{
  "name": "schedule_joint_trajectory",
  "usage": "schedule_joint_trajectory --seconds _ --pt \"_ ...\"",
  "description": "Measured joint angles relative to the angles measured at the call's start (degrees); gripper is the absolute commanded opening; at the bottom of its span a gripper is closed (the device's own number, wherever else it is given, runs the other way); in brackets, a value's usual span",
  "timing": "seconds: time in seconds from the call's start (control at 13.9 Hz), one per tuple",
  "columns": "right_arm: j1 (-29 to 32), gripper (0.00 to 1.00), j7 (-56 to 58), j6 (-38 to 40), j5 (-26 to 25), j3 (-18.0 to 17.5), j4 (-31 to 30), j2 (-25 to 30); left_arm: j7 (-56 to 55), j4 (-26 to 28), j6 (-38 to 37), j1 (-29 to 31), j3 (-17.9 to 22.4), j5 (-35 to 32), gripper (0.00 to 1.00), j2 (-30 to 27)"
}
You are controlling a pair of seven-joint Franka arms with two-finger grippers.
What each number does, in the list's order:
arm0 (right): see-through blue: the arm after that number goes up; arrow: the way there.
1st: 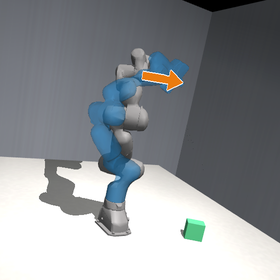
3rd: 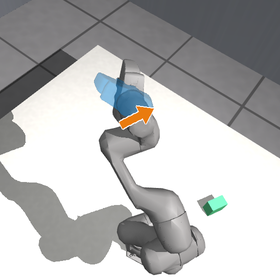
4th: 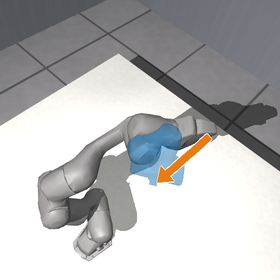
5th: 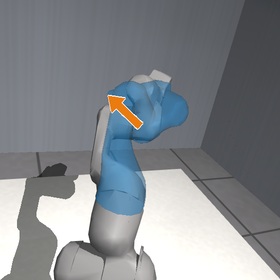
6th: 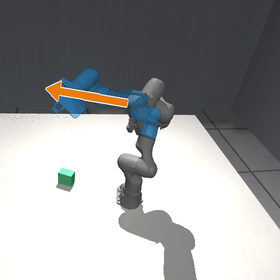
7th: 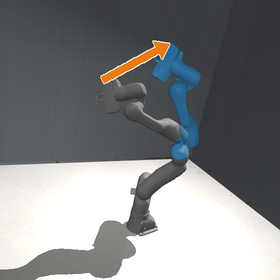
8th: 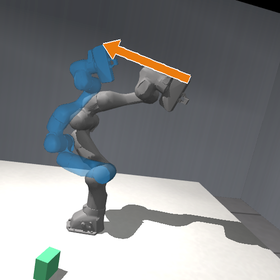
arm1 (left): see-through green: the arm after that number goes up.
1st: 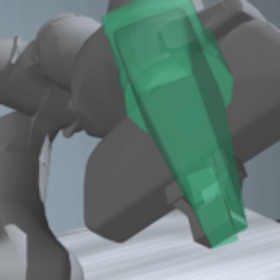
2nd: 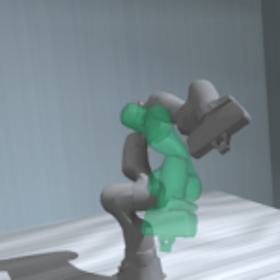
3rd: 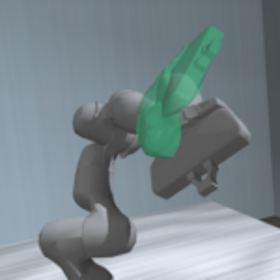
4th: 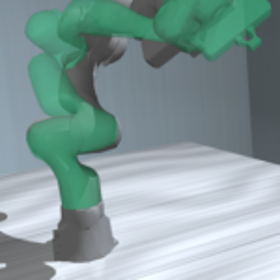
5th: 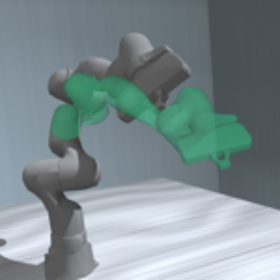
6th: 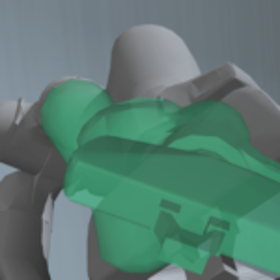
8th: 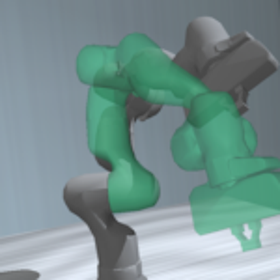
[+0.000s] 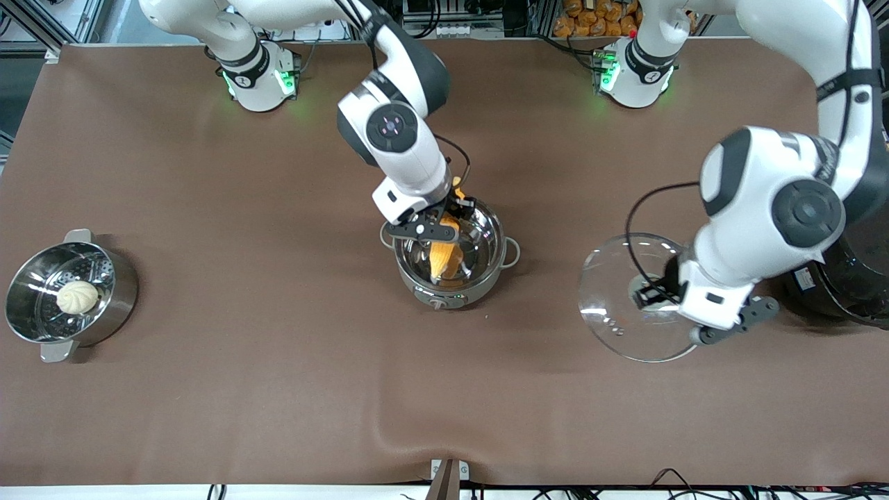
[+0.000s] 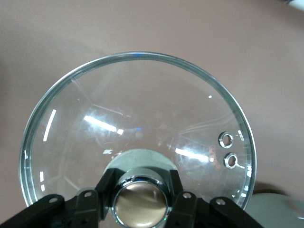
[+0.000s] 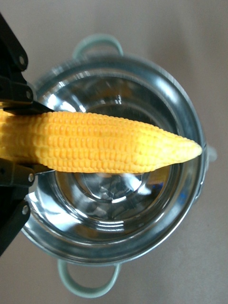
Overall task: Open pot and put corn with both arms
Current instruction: 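Release the corn into the pot while the left gripper lowers the lid, then set the glass lid on the table and open the left gripper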
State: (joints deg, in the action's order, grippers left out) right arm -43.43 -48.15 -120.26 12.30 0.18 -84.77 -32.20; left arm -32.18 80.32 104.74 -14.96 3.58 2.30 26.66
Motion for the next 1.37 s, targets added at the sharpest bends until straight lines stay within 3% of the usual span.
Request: schedule_joint_trajectory --seconds 0.22,0.43,0.72,0.94,1.01,1.15,1.37 --pt "0.07 1.0 0.55 -0.14 -0.52 0.58 0.03 -1.95 3.51 5.1 0.53 2.14 -0.09 0.02 0.0 0.86" --pt "2.33 1.0 6.13 5.11 -1.51 1.61 1.09 -0.78 3.61 11.57 6.1 1.98 -0.74 0.02 0.0 0.58" --pt "12.59 1.0 20.46 13.66 -1.92 2.17 1.63 3.42 3.61 20.61 15.56 1.74 -1.5 0.02 0.0 0.03" --pt "20.26 1.0 26.54 16.86 -2.35 2.5 1.66 6.51 3.71 24.05 18.77 1.76 -1.67 0.02 0.0 0.86" --pt "22.64 1.0 29.78 18.3 -2.4 2.55 1.76 7.64 3.73 24.32 19.55 1.75 -1.69 0.02 0.11 1.46" --pt "26.94 1.0 34.71 20.44 -2.79 2.67 1.99 10.48 3.74 24.37 20.31 1.73 -1.78 0.02 1.0 2.4" --pt "30.71 1.0 39.71 21.62 -11.96 2.73 2.08 14.84 3.74 24.18 20.35 1.4 -1.86 0.02 1.0 2.27"
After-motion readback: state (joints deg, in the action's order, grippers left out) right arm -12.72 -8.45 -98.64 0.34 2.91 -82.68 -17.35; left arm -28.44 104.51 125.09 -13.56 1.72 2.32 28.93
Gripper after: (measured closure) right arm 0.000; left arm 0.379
